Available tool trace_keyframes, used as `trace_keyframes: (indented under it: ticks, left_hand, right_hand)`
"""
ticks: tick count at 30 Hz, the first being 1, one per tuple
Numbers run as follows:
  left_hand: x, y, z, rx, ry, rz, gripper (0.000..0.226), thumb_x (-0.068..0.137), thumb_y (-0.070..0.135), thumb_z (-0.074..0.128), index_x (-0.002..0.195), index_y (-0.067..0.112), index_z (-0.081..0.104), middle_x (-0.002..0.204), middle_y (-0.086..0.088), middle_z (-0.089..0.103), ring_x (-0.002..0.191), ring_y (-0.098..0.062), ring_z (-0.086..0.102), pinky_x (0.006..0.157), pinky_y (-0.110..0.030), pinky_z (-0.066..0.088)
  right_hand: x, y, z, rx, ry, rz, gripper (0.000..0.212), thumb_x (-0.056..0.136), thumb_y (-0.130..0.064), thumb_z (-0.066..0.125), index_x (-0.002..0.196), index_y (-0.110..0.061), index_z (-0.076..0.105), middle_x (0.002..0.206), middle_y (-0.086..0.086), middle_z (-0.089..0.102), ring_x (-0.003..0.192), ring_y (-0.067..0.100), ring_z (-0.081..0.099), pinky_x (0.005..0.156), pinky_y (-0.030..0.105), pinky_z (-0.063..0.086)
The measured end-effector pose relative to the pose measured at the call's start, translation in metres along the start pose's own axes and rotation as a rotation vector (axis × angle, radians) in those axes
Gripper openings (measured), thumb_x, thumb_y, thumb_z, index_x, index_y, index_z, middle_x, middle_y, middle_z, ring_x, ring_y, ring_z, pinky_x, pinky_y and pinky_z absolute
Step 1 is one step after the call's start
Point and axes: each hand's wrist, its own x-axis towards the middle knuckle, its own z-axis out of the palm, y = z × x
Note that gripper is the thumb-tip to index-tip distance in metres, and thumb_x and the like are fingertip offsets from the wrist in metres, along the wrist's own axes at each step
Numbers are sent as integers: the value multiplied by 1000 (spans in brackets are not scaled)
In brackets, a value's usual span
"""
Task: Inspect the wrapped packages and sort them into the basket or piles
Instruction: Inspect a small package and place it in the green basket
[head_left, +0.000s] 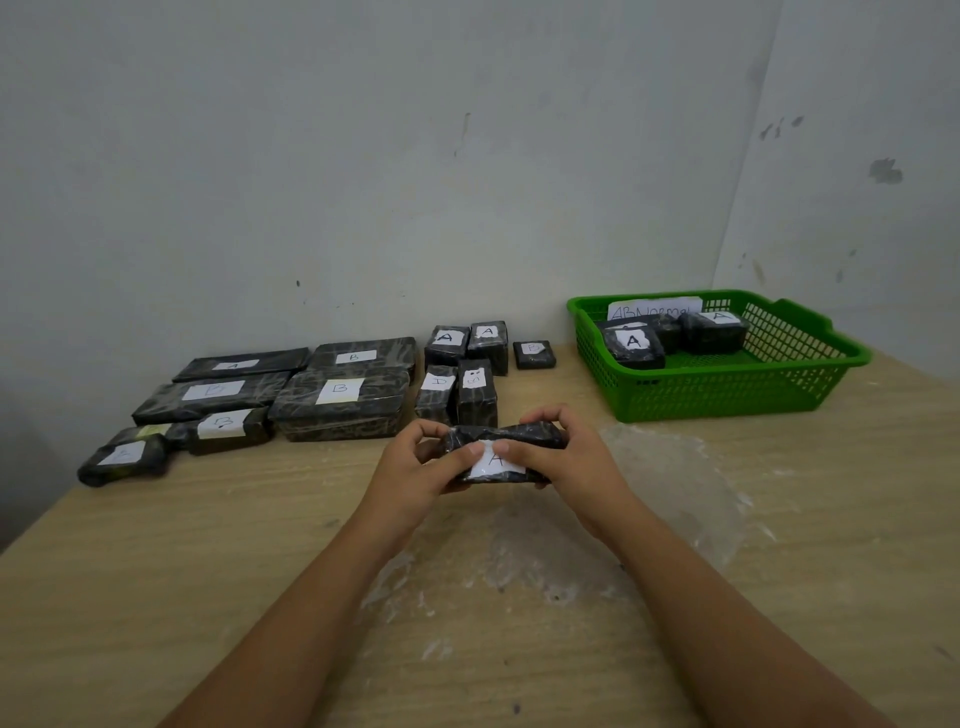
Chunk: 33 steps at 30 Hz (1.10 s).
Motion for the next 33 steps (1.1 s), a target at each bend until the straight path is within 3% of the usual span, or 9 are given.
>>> trace_keyframes:
  ticks: [5, 11, 16, 20, 25, 33]
  left_hand:
    - [-1, 5, -3, 57, -101, 8, 25, 87, 15, 79, 102, 11, 59, 104, -14, 73, 87, -19, 74, 77, -32, 61]
    - [1, 2, 0, 28, -11, -18, 16, 90, 13, 77, 96, 12, 62, 97, -14, 73, 86, -22, 71, 81, -40, 61]
    - [3, -2, -2, 57, 33, 4, 19, 89, 16, 79, 98, 14, 62, 97, -12, 75, 89, -24, 73, 84, -42, 61]
    - [2, 0, -4, 71, -1, 14, 19, 89, 17, 79, 99, 15, 62, 99, -13, 74, 89, -23, 73, 82, -40, 61]
    - [-1, 6, -4, -24, -85, -30, 29, 85, 4, 80, 108, 7, 61, 105, -16, 75, 89, -22, 74, 80, -33, 62]
    - [1, 11, -10, -161, -50, -59, 30, 84, 0, 78, 108, 8, 63, 105, -16, 77, 89, -24, 74, 79, -34, 62]
  right_hand:
    - [4, 3, -3, 13, -1, 35, 45, 73, -14, 91, 107, -12, 62, 103, 11, 72, 76, 17, 71, 56, 25, 54]
    - [2, 4, 2, -5, 5, 4, 42, 77, -16, 89, 106, -14, 59, 99, 8, 71, 71, 12, 69, 55, 25, 53]
    - [-3, 3, 5, -24, -24, -8, 50, 76, -21, 90, 113, -17, 58, 102, 1, 70, 83, 15, 73, 71, 35, 63]
    - [-1, 6, 6, -8, 33, -11, 53, 69, -15, 94, 109, -14, 60, 103, 3, 72, 87, 21, 75, 73, 39, 64]
    - [1, 5, 5, 68, 41, 0, 48, 74, -7, 90, 112, -7, 59, 97, 7, 71, 73, 16, 73, 63, 32, 62]
    - [0, 7, 3, 103, -59, -80, 51, 76, -5, 86, 120, -14, 61, 107, 9, 69, 86, 13, 71, 72, 29, 60]
